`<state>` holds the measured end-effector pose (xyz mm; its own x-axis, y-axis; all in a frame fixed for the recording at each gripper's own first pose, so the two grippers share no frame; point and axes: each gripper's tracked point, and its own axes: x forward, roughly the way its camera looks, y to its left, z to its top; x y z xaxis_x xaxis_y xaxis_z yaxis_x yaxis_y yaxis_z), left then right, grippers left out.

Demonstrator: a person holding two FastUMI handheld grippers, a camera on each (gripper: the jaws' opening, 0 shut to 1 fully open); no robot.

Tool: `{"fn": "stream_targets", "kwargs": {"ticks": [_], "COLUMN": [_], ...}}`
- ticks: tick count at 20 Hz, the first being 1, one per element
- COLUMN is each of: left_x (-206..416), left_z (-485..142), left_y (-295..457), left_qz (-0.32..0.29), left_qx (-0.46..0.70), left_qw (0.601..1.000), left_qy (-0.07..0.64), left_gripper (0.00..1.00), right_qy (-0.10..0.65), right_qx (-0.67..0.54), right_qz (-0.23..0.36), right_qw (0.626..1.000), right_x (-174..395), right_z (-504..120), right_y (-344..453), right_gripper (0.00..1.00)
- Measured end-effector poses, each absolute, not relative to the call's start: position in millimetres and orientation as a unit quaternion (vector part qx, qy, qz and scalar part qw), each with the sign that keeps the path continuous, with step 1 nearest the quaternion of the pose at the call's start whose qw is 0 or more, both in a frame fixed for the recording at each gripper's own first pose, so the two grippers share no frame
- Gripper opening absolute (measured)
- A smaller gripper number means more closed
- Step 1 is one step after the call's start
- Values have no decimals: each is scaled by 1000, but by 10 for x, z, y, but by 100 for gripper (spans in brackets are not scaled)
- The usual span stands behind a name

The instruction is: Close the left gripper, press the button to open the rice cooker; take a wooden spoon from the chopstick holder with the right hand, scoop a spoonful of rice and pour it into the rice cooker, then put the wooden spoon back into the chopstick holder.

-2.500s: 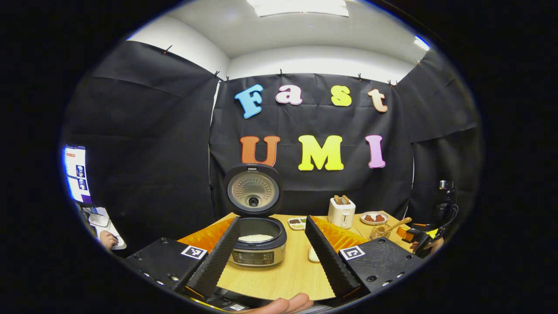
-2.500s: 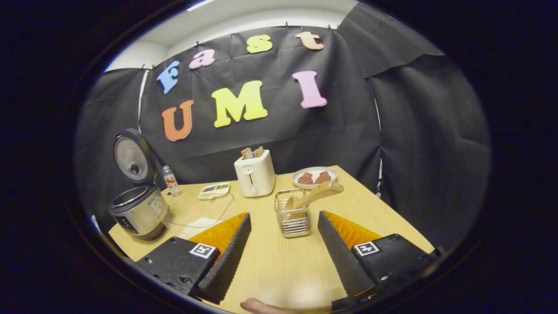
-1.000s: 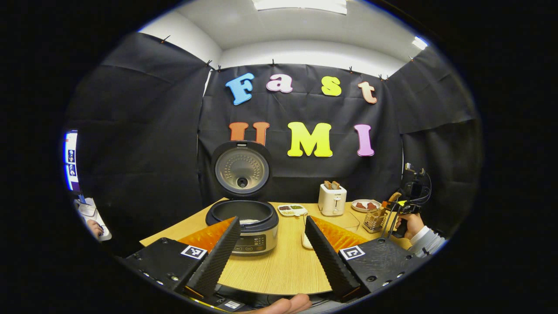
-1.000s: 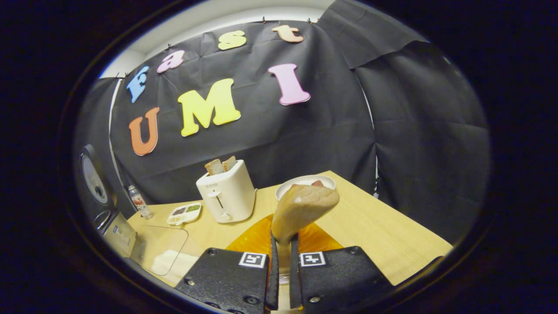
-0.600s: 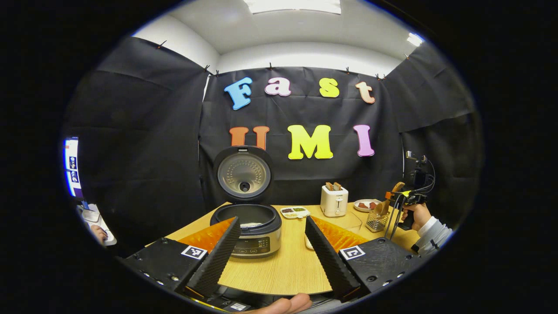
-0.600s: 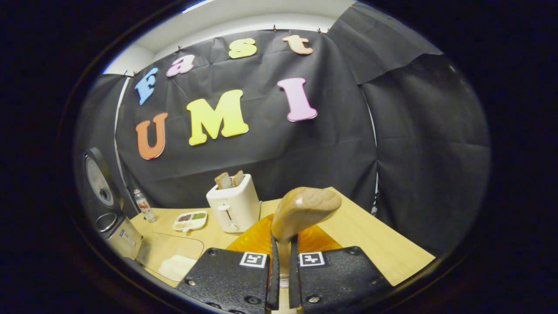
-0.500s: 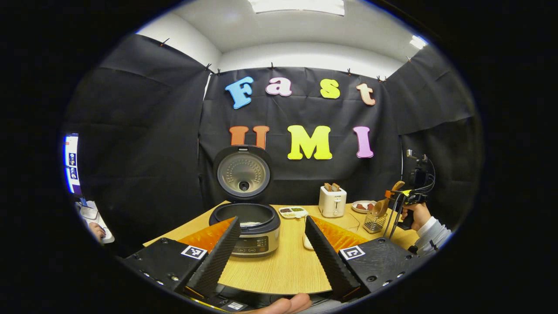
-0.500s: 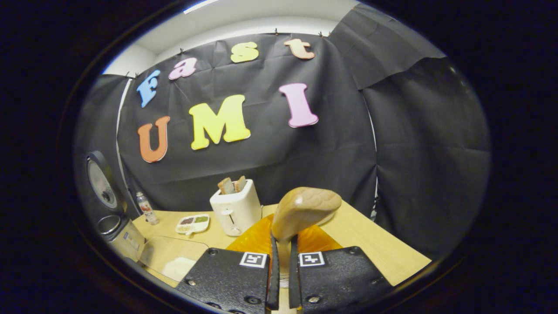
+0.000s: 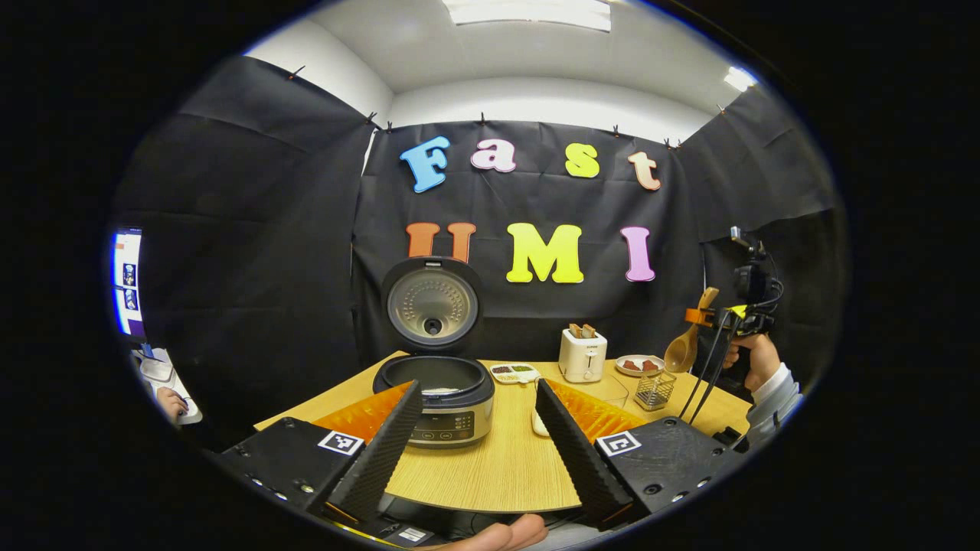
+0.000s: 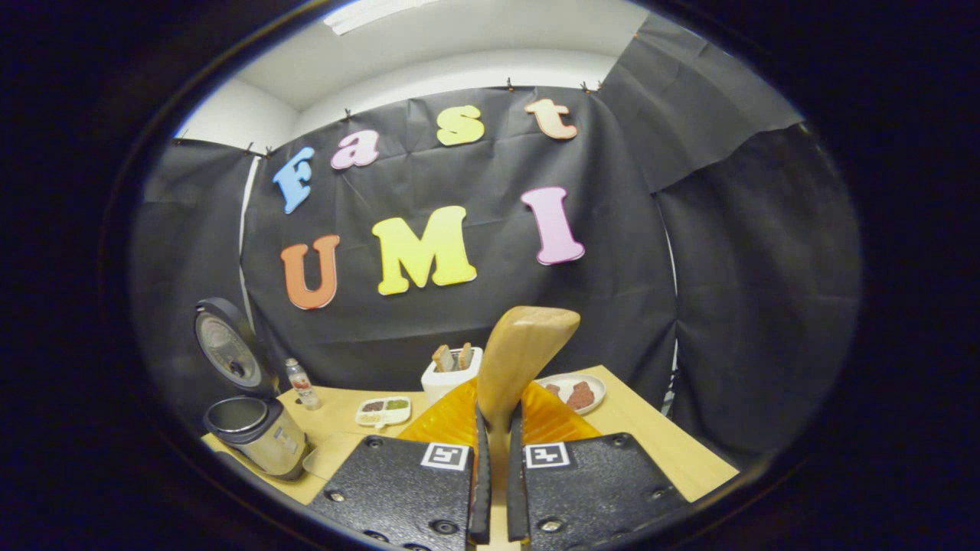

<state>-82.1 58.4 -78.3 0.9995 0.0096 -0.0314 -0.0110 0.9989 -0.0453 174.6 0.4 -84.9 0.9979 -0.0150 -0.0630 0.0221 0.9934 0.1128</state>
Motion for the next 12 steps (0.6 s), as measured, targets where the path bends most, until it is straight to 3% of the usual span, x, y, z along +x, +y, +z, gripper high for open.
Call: {"fn": "stream_targets", "kwargs": {"ticks": [12], "left_x": [-876], "left_z": [-880], "left_y": [737], "left_qz": [14], "left_qx": [-29], "left_qw": [999], "left_qy": [19], "left_gripper": [95], "right_qy": [5], "right_qx": [28], "right_qz": [100], "right_qw": [995], "right_x": [1342], "right_z": [-451], "right_y": [1154], "right_gripper": [13]}}
